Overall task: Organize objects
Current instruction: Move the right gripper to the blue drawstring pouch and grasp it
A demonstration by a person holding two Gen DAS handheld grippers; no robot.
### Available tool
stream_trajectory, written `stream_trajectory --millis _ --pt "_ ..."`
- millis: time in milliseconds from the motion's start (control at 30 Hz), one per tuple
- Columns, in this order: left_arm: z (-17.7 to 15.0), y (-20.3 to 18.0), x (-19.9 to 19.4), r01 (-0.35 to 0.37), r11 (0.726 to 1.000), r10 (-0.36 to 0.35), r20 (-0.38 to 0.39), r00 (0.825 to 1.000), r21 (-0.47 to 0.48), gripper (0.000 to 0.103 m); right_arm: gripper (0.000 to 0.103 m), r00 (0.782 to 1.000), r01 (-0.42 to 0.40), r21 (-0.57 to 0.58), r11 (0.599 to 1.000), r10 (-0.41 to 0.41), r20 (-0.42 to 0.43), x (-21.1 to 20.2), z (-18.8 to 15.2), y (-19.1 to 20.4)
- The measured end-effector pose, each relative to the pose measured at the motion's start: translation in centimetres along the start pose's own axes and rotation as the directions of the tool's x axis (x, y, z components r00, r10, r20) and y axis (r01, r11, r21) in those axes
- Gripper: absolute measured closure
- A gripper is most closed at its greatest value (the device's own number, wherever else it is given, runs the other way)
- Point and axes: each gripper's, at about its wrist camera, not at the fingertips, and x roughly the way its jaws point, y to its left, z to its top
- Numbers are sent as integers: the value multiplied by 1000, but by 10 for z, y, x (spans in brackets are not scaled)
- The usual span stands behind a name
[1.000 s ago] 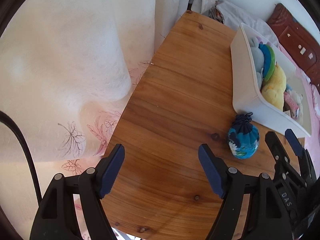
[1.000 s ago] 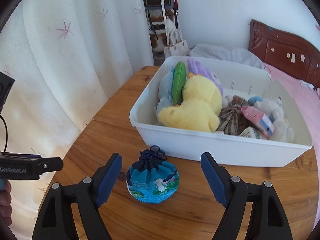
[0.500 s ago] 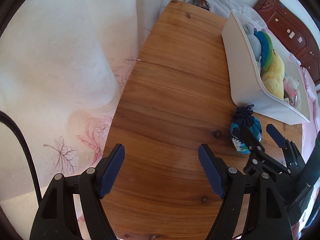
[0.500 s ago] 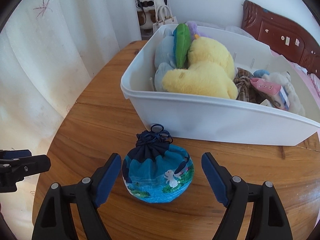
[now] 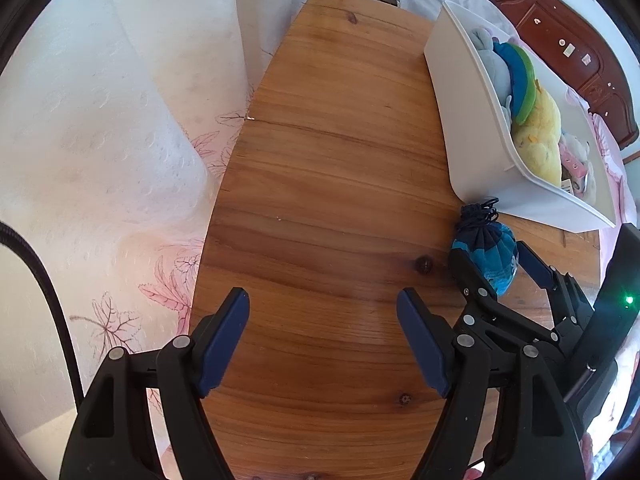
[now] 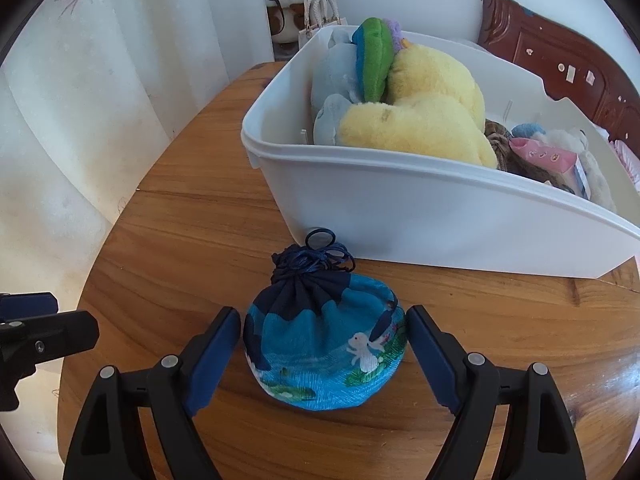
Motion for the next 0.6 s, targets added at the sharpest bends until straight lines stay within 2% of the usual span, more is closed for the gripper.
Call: stream_trajectory --millis 233,533,600 --pt "4 3 -4 14 1000 -14 -9 1000 8 24 19 999 -3 26 1000 4 -34 6 0 -3" --pt "3 6 -17 23 999 -24 5 1000 32 24 27 998 -9 23 1000 11 -68 3 -4 -7" --pt "4 6 -18 13 999 -13 -5 1000 37 24 28 995 -36 28 999 38 -87 1 -6 -8"
